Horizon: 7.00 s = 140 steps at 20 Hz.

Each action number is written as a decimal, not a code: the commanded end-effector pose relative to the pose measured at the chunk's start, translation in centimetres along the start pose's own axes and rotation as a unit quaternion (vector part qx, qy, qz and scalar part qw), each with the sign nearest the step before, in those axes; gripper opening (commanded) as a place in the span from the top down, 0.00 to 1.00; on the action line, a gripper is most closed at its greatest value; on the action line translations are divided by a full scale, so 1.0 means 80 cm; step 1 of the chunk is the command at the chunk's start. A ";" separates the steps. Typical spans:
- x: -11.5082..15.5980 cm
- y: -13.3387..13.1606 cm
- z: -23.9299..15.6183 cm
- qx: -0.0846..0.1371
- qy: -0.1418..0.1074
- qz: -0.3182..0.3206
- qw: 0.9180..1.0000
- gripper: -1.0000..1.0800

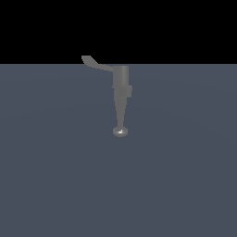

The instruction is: Turn on the faucet by rotating a designated handle.

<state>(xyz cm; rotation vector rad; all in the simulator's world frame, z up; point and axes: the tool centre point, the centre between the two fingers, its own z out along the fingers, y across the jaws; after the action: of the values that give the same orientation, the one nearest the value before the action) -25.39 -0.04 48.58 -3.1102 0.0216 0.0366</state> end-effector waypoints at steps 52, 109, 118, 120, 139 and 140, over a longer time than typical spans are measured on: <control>0.211 -0.054 0.053 -0.059 0.028 0.333 0.941 1.00; 0.376 -0.120 0.228 -0.004 0.019 0.656 0.755 1.00; 0.345 -0.115 0.229 -0.004 0.019 0.656 0.755 1.00; 0.338 -0.113 0.229 -0.004 0.019 0.656 0.755 1.00; 0.288 -0.084 0.227 -0.002 0.021 0.656 0.755 1.00; 0.286 -0.080 0.228 -0.002 0.020 0.656 0.755 1.00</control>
<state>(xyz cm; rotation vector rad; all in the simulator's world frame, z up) -2.45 7.68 30.15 -2.3616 2.0596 -0.0074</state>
